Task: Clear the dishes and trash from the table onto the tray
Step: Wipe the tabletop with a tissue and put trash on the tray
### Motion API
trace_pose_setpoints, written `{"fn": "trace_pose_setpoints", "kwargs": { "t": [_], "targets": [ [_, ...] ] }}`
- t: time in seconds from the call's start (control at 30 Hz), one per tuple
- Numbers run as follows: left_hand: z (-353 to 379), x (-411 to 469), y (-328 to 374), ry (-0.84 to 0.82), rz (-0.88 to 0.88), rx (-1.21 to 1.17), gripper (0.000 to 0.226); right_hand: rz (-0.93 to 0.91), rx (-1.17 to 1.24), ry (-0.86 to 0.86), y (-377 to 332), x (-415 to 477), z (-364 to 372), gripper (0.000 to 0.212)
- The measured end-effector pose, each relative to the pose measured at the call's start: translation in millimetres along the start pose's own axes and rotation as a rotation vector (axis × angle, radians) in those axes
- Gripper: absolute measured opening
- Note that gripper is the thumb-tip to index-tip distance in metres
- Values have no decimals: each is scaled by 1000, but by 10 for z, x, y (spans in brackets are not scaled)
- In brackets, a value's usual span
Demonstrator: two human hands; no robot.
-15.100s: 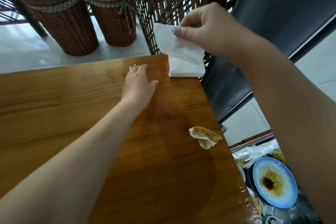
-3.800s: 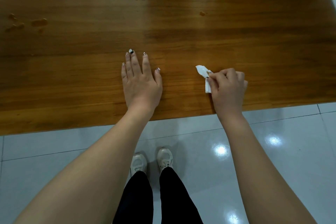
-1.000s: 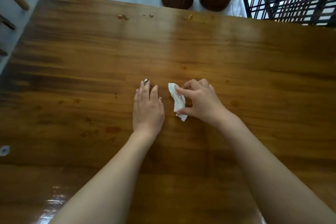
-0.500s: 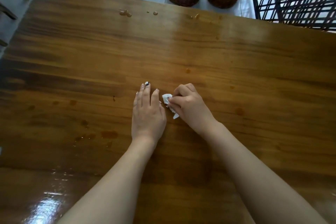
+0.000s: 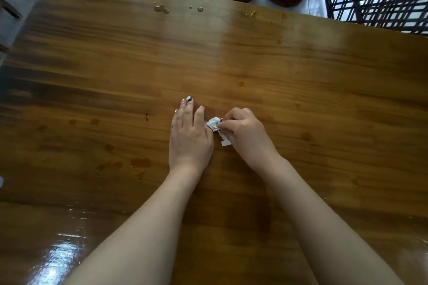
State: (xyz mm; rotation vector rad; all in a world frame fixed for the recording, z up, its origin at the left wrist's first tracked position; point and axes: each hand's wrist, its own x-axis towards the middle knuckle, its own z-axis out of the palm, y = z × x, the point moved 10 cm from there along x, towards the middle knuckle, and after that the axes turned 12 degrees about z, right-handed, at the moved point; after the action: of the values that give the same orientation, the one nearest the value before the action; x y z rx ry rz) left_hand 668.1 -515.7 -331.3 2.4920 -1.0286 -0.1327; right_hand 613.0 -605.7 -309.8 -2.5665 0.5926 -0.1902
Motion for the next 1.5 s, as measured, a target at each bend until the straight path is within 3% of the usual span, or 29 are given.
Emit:
{"fn": "trace_pose_setpoints", "kwargs": {
  "t": [0.27, 0.53, 0.73, 0.93, 1.13, 1.23, 1.5],
  "targets": [
    [-2, 2, -8, -5, -2, 22, 44, 55, -179, 226, 94, 234, -161, 9],
    [131, 15, 12, -136, 24, 134, 56, -9, -199, 180, 95, -166, -133, 10],
    [209, 35, 14, -213, 58, 202, 57, 195, -235, 238, 371, 434, -262, 5],
    [198, 44, 2, -185, 58, 214, 63, 281, -279, 157, 573, 1002, -299, 23],
    [202, 37, 7, -208, 50, 189, 59, 188, -201, 215, 455, 210, -306, 13],
    [198, 40, 19, -193, 49, 198, 59, 124, -160, 205, 407, -47, -295, 19],
    [188, 39, 19, -178, 52, 226, 65, 344, -255, 151, 749, 936, -397, 25]
  ]
}}
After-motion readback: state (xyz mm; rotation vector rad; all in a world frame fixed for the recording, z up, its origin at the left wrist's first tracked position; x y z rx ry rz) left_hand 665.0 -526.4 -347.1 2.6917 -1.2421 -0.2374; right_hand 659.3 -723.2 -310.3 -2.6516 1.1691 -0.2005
